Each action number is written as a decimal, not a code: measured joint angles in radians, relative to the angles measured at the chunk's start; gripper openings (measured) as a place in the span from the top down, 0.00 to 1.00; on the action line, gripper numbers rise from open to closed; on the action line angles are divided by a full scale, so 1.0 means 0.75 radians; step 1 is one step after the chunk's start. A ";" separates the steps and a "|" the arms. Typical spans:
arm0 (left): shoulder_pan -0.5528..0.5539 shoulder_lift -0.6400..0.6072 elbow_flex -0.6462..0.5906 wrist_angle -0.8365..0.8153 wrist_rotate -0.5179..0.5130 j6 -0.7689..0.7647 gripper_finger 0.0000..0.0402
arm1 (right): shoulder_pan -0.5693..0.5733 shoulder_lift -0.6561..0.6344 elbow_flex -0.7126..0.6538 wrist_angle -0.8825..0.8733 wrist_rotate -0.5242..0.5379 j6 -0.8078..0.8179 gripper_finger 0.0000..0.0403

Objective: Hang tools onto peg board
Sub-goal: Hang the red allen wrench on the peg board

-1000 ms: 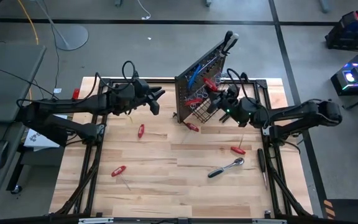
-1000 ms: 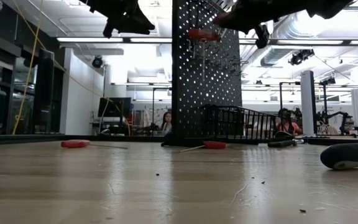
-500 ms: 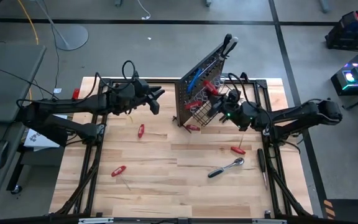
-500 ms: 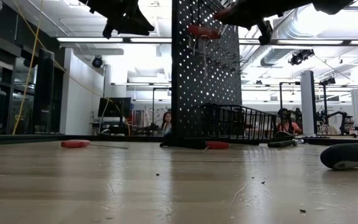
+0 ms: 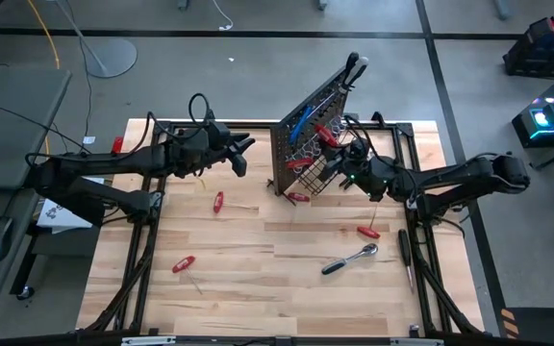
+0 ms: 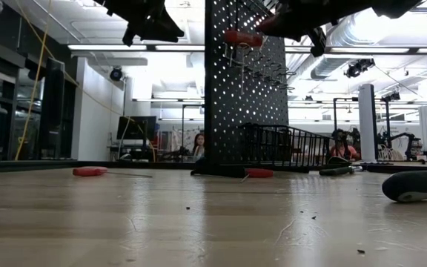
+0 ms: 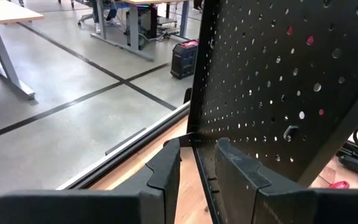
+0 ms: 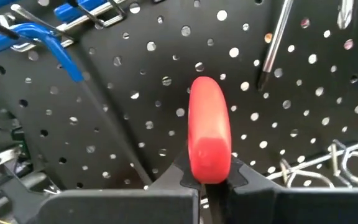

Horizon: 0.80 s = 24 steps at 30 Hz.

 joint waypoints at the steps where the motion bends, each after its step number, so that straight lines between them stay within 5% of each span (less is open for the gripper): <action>1: 0.000 0.000 0.000 0.000 0.000 0.000 0.79 | -0.002 0.000 0.000 0.000 0.001 -0.010 1.00; 24: 0.000 0.000 0.001 0.001 0.001 0.147 0.79 | -0.044 0.032 0.000 0.006 -0.223 -0.447 1.00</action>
